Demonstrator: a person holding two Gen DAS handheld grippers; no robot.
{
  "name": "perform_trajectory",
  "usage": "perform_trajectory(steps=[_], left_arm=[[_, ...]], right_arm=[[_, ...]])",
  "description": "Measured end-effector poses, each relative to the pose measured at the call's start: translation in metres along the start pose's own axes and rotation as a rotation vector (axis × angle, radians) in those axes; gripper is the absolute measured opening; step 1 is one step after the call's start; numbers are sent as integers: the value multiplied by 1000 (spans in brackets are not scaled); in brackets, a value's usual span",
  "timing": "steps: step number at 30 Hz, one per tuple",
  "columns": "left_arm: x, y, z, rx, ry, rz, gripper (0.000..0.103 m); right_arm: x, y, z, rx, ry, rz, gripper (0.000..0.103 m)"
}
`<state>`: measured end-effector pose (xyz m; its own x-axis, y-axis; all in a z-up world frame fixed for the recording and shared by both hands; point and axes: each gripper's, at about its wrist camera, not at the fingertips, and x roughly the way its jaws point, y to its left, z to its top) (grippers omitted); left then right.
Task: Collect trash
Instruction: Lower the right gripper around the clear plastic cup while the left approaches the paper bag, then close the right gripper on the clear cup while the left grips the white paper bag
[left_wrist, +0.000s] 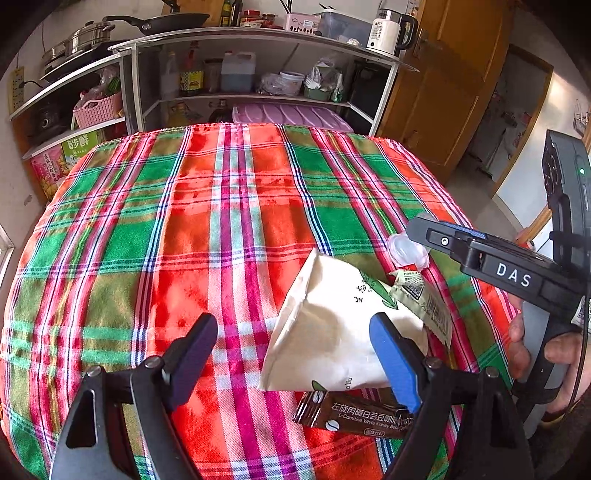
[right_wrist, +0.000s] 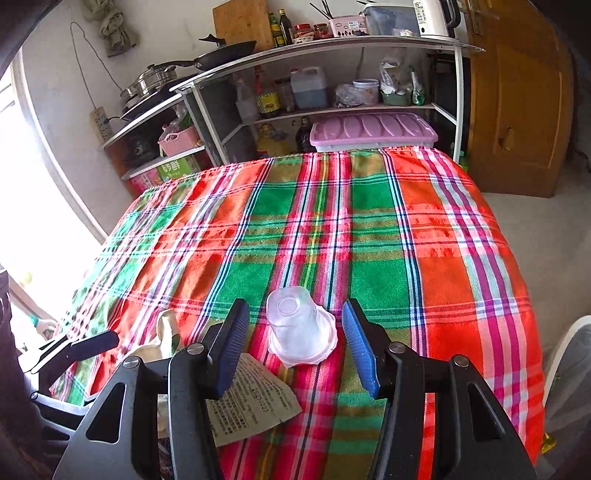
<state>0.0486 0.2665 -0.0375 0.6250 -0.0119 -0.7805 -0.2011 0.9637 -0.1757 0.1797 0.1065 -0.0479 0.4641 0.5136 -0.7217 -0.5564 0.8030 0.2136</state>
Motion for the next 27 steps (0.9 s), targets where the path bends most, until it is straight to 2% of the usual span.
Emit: perform_trajectory(steps=[5, 6, 8, 11, 13, 16, 18, 23, 26, 27], left_arm=[[9, 0, -1, -29, 14, -26, 86], [9, 0, -1, -30, 12, -24, 85], [9, 0, -1, -30, 8, -26, 81], [8, -1, -1, -34, 7, -35, 67], [7, -1, -1, -36, 7, -43, 51], [7, -3, -2, -30, 8, -36, 44], [6, -1, -2, -38, 9, -30, 33], [1, 0, -4, -44, -13, -28, 27], [-3, 0, -3, -36, -28, -23, 22], [-5, 0, -2, -36, -35, -23, 17]], right_arm=[[10, -3, 1, -3, -2, -38, 52], [11, -3, 1, -5, -2, -35, 50], [12, -1, 1, -14, -4, -40, 36], [15, 2, 0, -21, 3, -36, 29], [16, 3, -2, -21, -3, -40, 29], [14, 2, -3, -14, -14, -38, 29], [12, 2, -5, -13, -15, -35, 29], [9, -1, -8, -3, -27, -38, 28], [6, 0, -8, -5, -33, -41, 28], [5, 0, -9, -5, -39, -42, 28]])
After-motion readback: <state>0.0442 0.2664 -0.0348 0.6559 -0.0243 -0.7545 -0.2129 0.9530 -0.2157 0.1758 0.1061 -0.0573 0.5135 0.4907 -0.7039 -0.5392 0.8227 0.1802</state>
